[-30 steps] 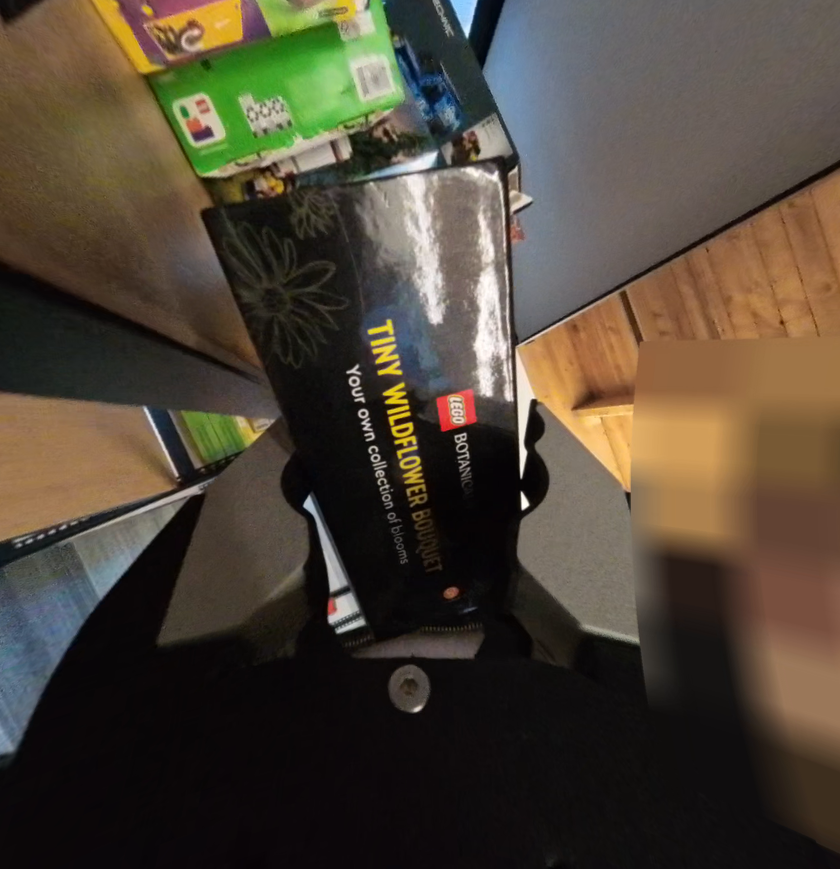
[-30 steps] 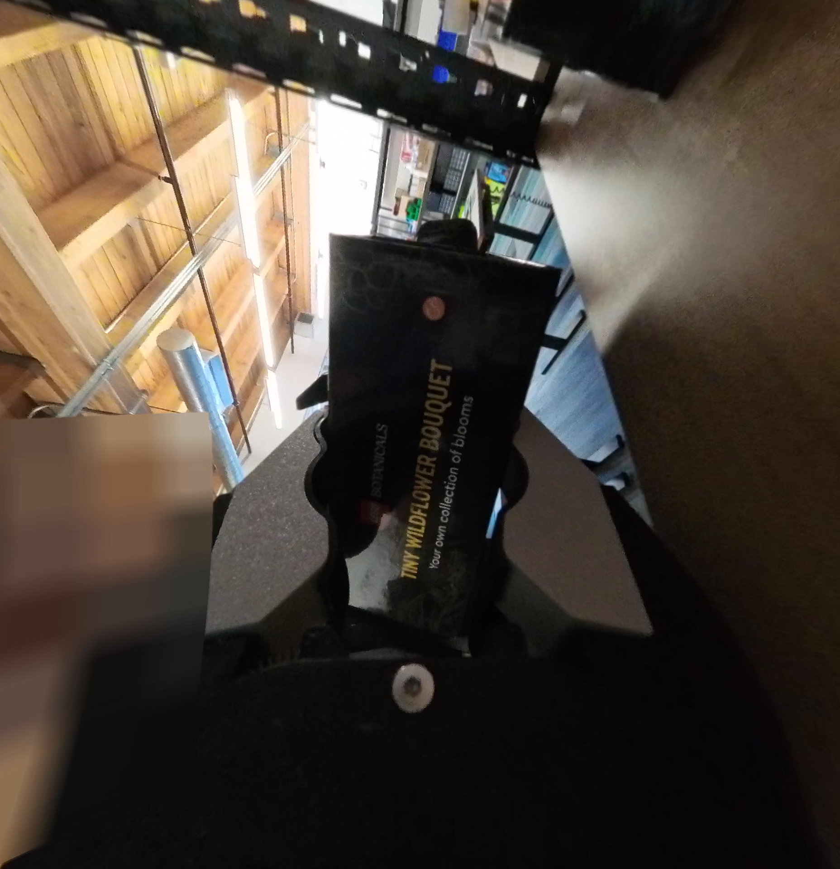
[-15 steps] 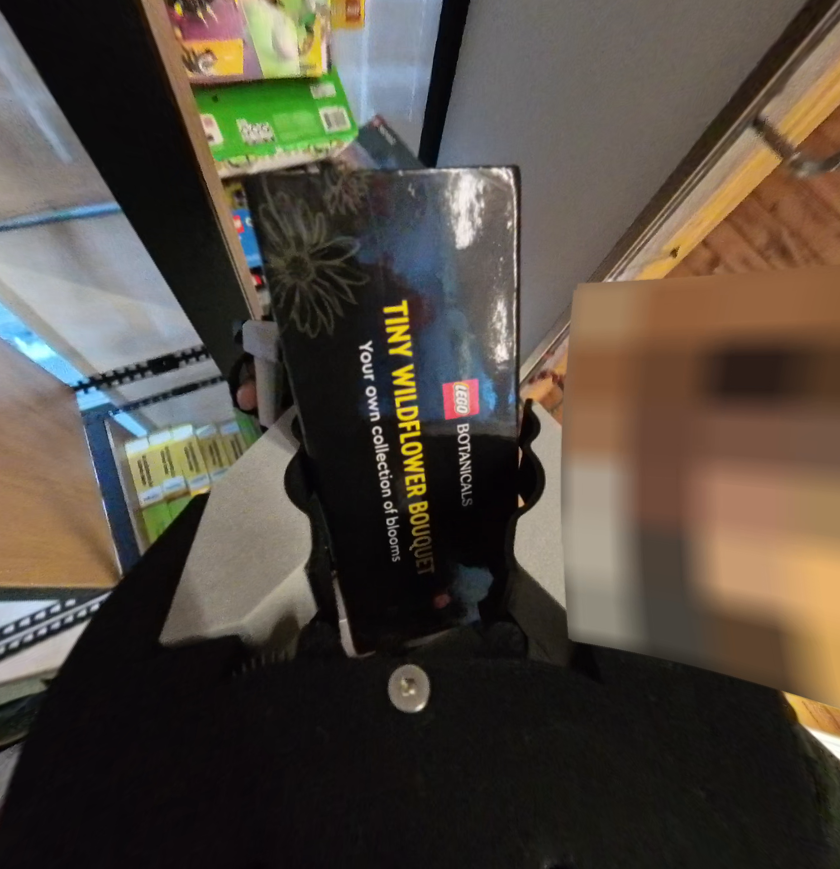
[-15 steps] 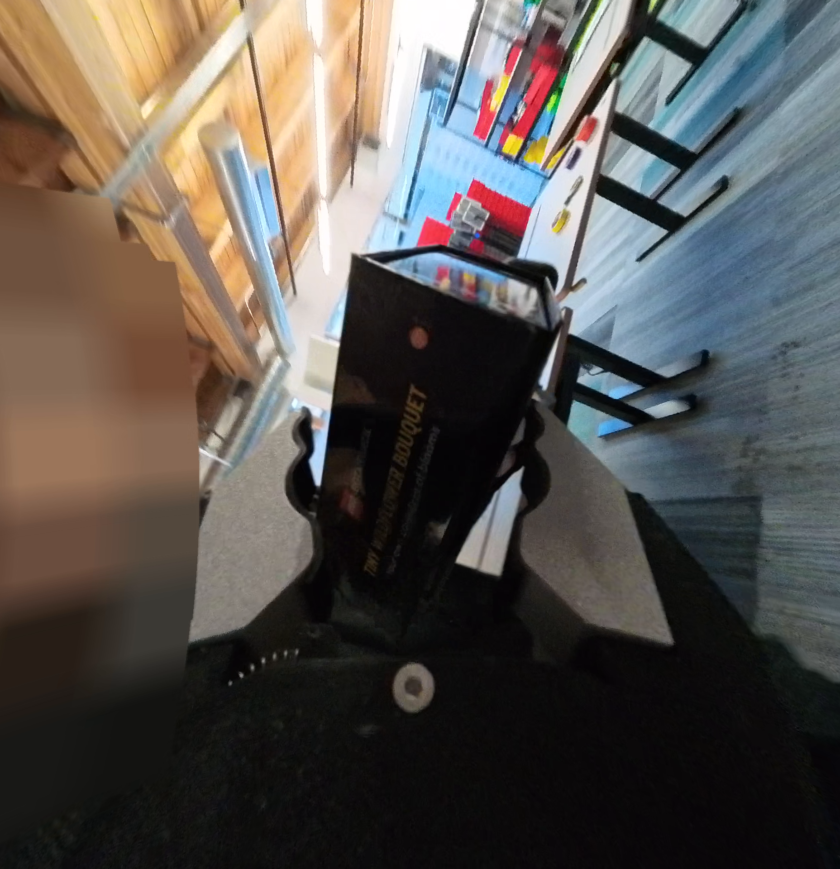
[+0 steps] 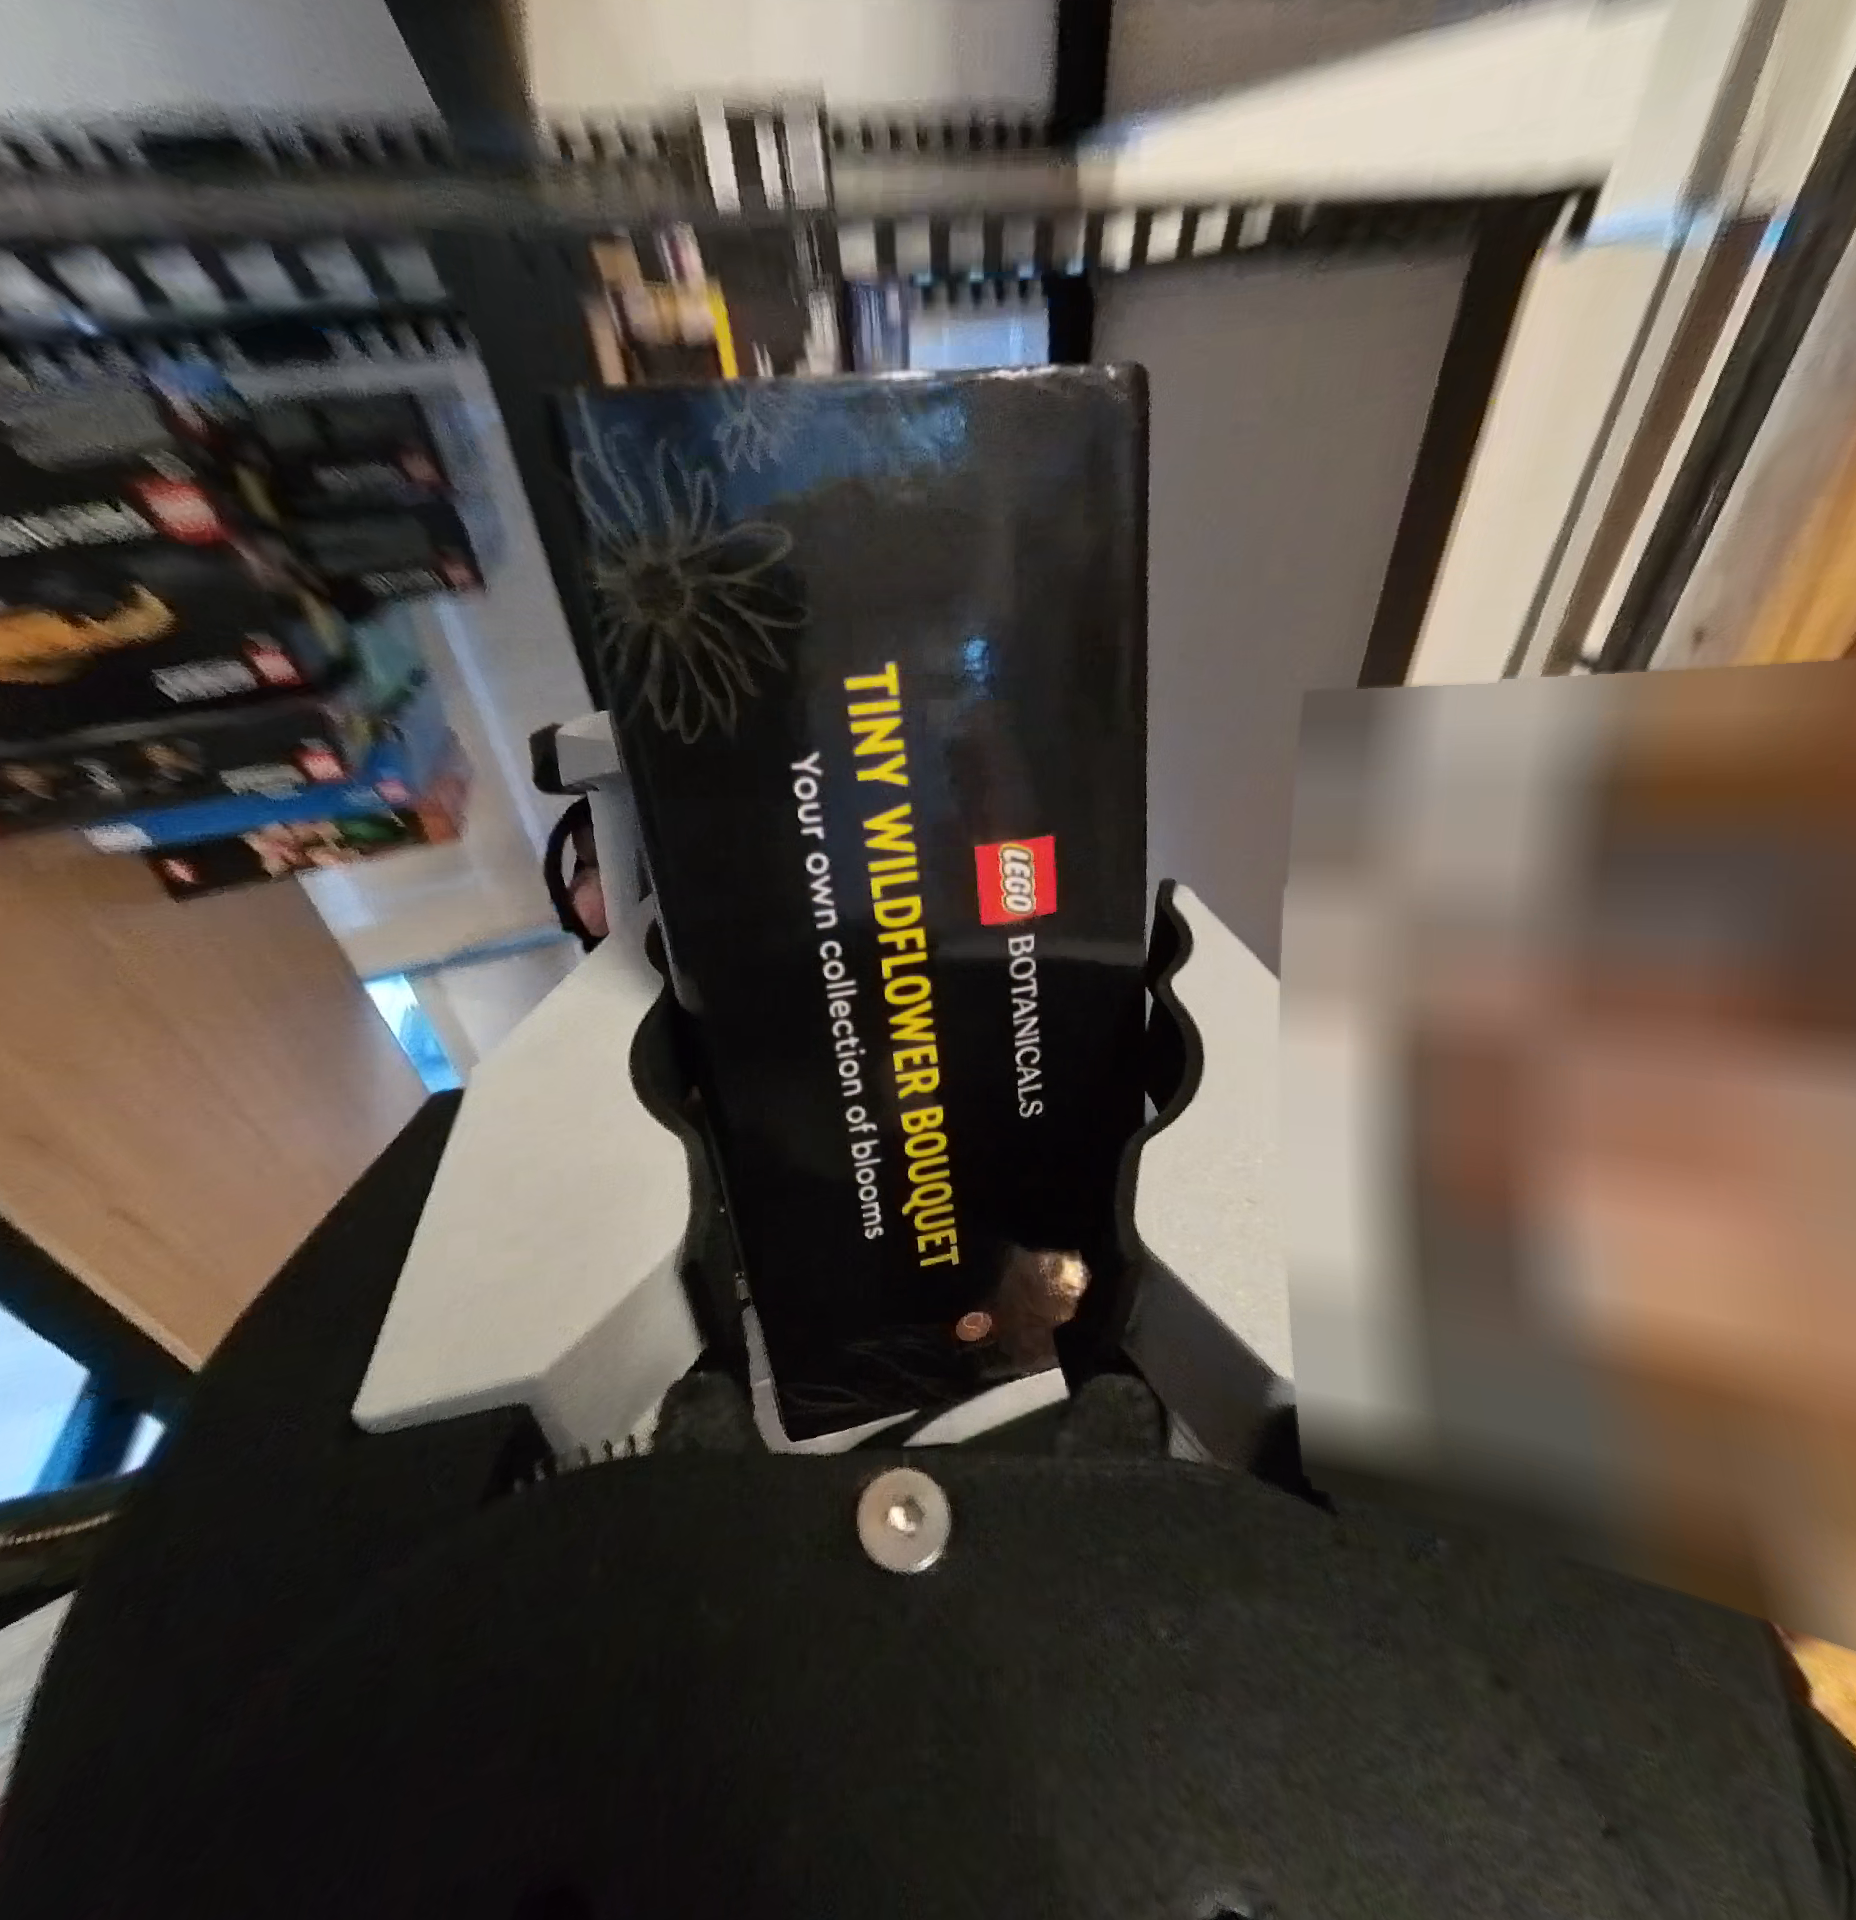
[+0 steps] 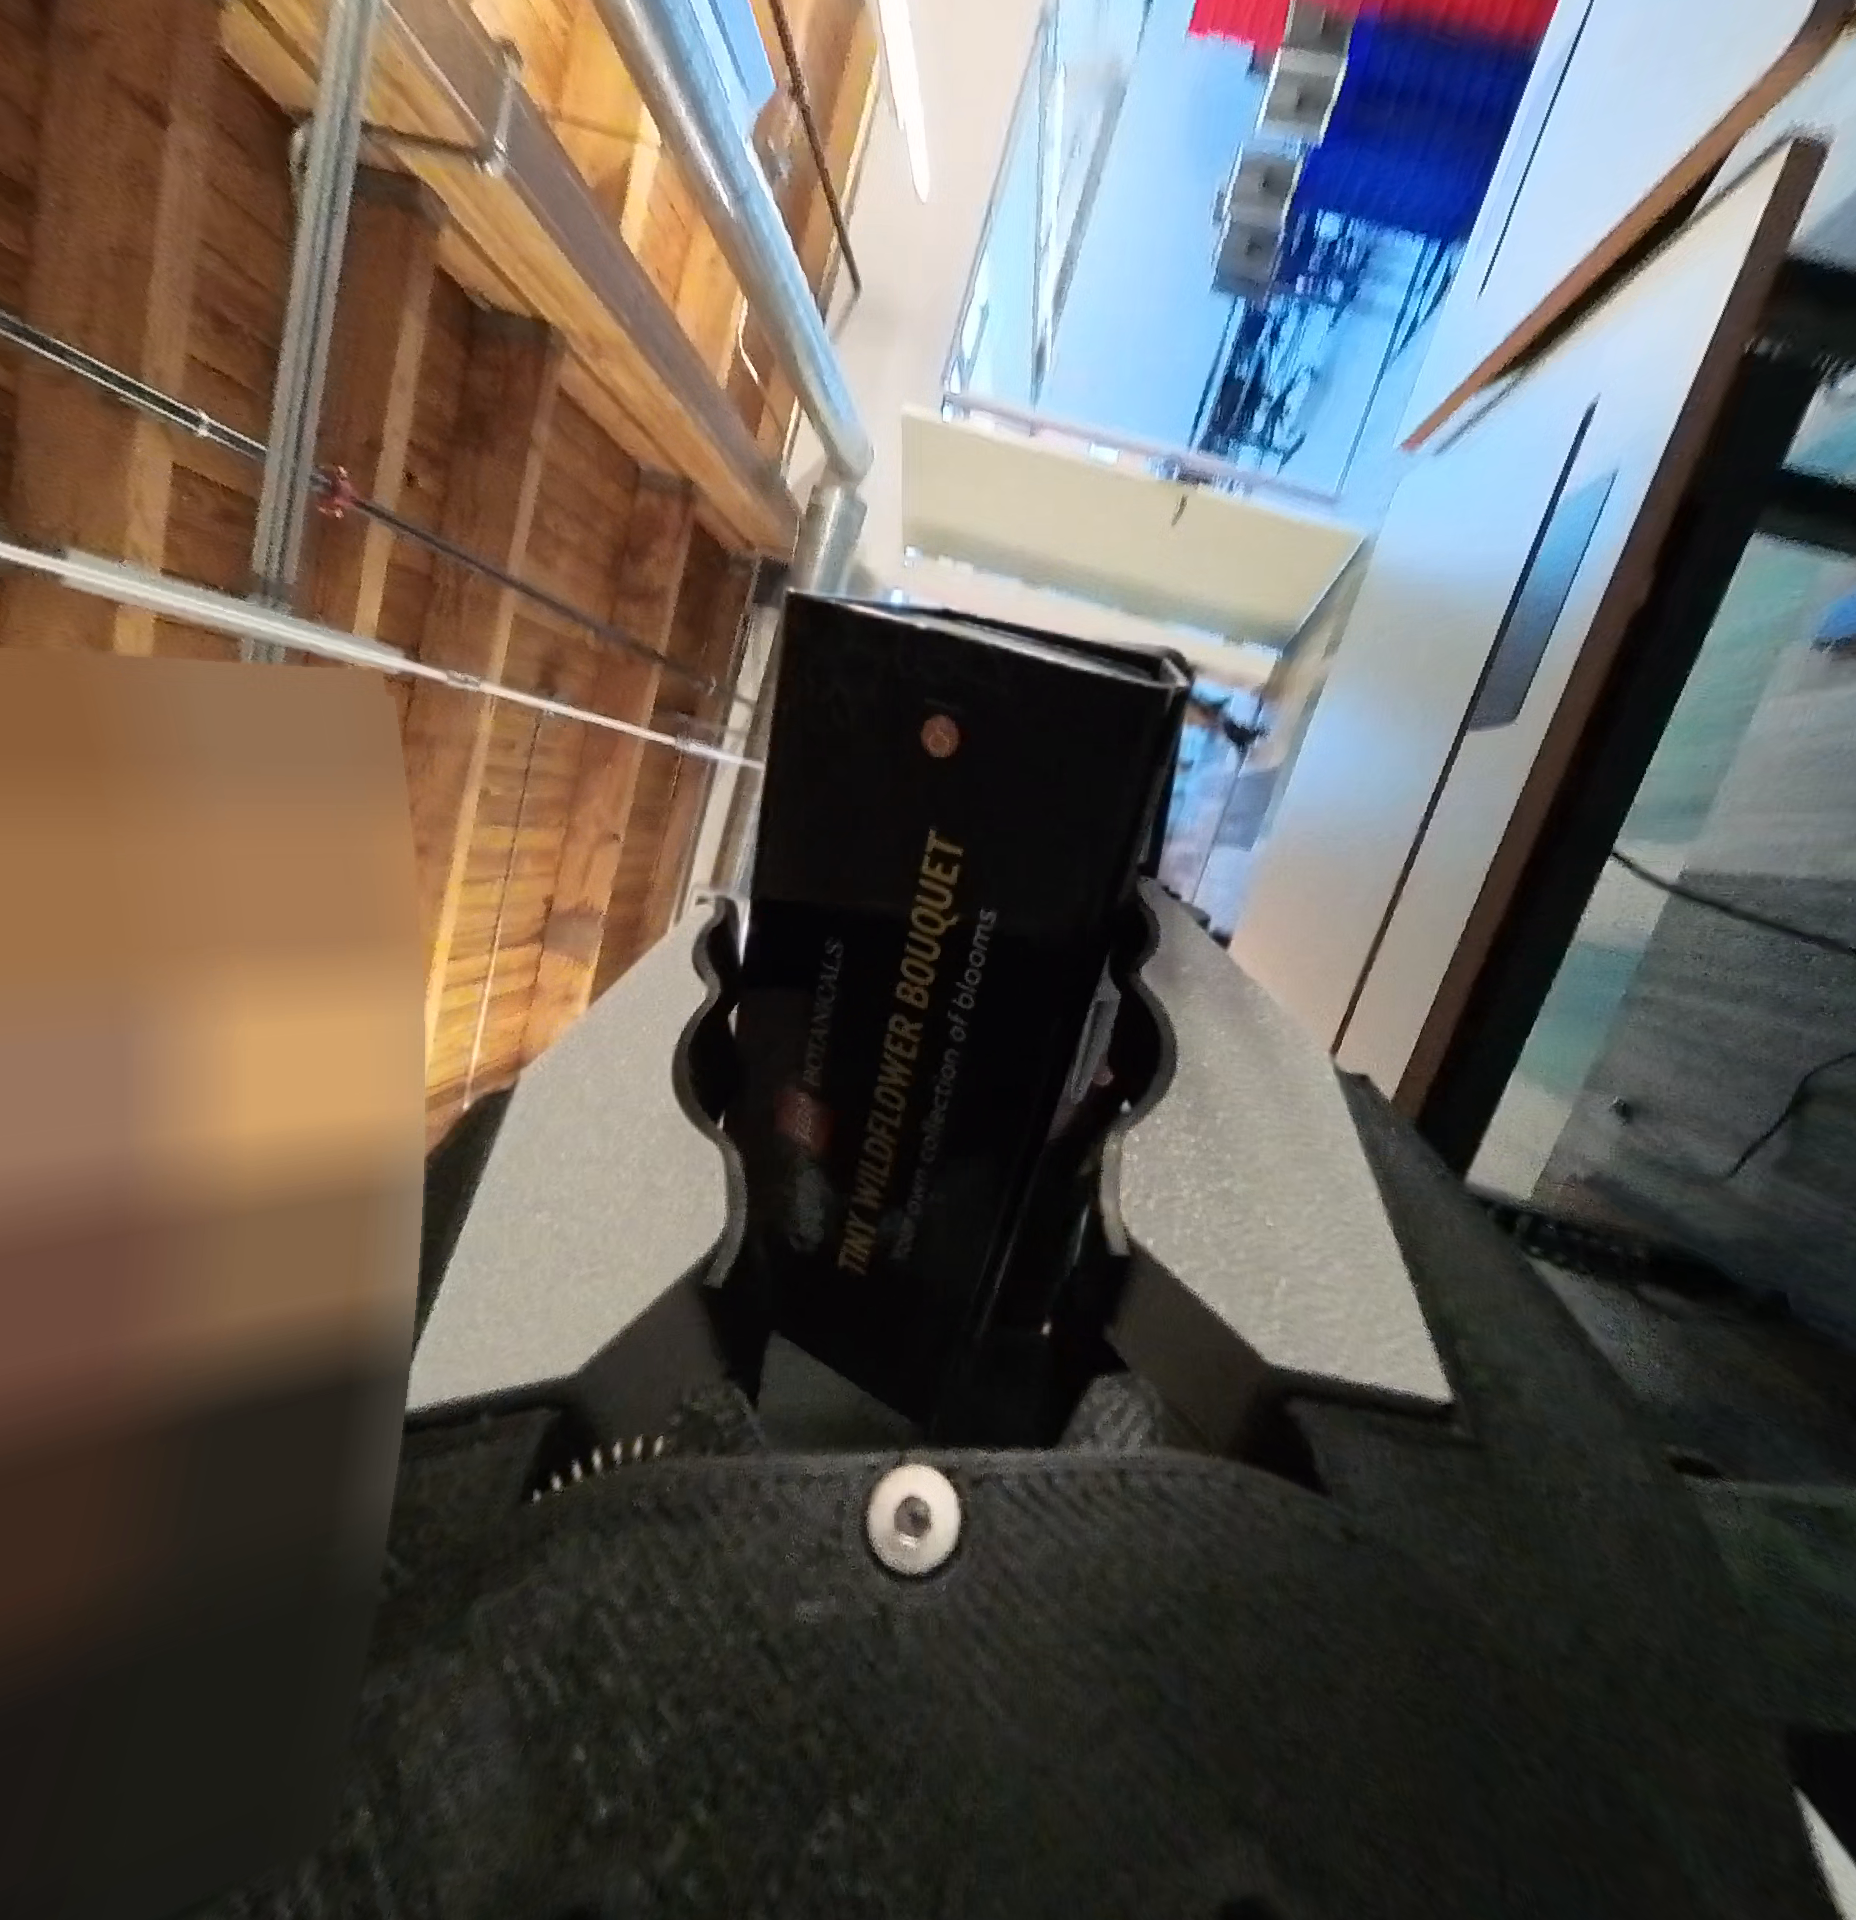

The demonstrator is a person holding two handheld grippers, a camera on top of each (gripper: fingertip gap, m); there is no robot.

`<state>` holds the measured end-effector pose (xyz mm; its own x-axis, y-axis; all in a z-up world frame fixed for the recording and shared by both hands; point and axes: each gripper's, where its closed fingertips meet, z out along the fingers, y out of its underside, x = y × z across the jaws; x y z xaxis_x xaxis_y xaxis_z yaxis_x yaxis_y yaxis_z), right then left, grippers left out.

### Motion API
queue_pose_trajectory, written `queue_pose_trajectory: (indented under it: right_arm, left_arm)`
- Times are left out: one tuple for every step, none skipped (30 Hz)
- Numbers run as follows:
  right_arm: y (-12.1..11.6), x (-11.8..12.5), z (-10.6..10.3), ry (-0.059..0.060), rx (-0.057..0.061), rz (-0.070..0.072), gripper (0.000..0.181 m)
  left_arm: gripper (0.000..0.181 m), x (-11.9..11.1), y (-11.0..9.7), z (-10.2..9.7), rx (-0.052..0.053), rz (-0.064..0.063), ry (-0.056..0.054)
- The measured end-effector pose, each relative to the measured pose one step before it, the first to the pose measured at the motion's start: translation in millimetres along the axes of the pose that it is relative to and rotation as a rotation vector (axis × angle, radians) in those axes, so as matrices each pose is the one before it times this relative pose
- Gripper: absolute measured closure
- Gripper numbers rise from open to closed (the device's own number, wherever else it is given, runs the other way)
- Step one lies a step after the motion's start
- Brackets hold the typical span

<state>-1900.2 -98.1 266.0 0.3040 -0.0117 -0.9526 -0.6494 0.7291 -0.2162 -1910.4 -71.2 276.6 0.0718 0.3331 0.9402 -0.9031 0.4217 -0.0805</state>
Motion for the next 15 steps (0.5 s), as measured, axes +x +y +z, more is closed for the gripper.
queue_pose_trajectory:
  right_arm:
    - [-6.24, 8.48, 17.71, -0.0033, -0.0302, 0.0159, 0.11]
    - [-8.13, 8.49, 18.81, -0.0061, -0.024, 0.0101, 0.109]
    - [-9.85, 8.95, 19.44, -0.0084, -0.0204, 0.0091, 0.106]
    - [-11.32, 9.39, 20.12, -0.0111, -0.0164, 0.0093, 0.109]
    - [-12.68, 9.29, 20.46, -0.0155, -0.0148, 0.006, 0.108]
    - [-13.66, 9.77, 20.52, -0.0179, -0.0144, 0.0041, 0.108]
    - [-14.78, 10.79, 19.83, -0.0159, -0.0121, 0.0125, 0.102]
    - [-15.68, 11.35, 18.99, -0.0084, -0.008, 0.021, 0.104]
    - [-16.01, 10.27, 18.59, -0.0038, -0.0061, 0.0168, 0.107]
    - [-14.04, 8.73, 18.51, -0.0019, -0.0161, 0.0106, 0.107]
    - [-12.28, 6.79, 17.95, -0.0053, -0.0265, 0.0045, 0.106]
    - [-11.25, 5.51, 17.07, -0.0049, -0.0321, 0.0057, 0.105]
    - [-11.08, 5.49, 15.33, 0.002, -0.0326, 0.0043, 0.104]
    - [-13.94, 5.62, 12.16, 0.0095, -0.0164, -0.0094, 0.104]
    - [-14.05, 4.14, 10.88, 0.0023, -0.0136, -0.0096, 0.104]
  left_arm:
    - [0.094, 1.35, -13.49, -14.69, 0.027, 0.0035, -0.0045]
    - [0.094, 1.51, -15.24, -15.01, 0.0266, 0.0078, -0.0041]
    - [0.094, 1.36, -17.01, -15.13, 0.0263, 0.008, -0.005]
    - [0.094, 1.27, -18.5, -15.04, 0.0252, 0.0103, -0.0067]
    - [0.095, 1.1, -19.43, -14.81, 0.0199, 0.0188, -0.0081]
    - [0.094, 0.26, -20.09, -14.38, 0.0121, 0.0267, -0.0113]
    - [0.094, -1.28, -21.27, -13.95, 0.0121, 0.023, -0.0143]
    - [0.095, -2.06, -22.24, -12.99, 0.0169, 0.0126, -0.0163]
    - [0.095, -1.82, -21.93, -11.94, 0.0142, 0.0161, -0.019]
    - [0.095, -1.28, -20.76, -10.89, 0.0092, 0.0208, -0.0214]
    - [0.095, -0.55, -19.85, -9.73, 0.0048, 0.0223, -0.0201]
    - [0.096, -0.7, -19.35, -8.43, 0.0022, 0.021, -0.0182]
    - [0.096, -0.94, -18.96, -7.31, 0.0021, 0.0197, -0.0163]
    - [0.096, -0.96, -19.94, -6.75, 0.0113, 0.0144, -0.0111]
    - [0.096, -1.3, -19.4, -5.14, 0.0083, 0.0082, -0.0047]
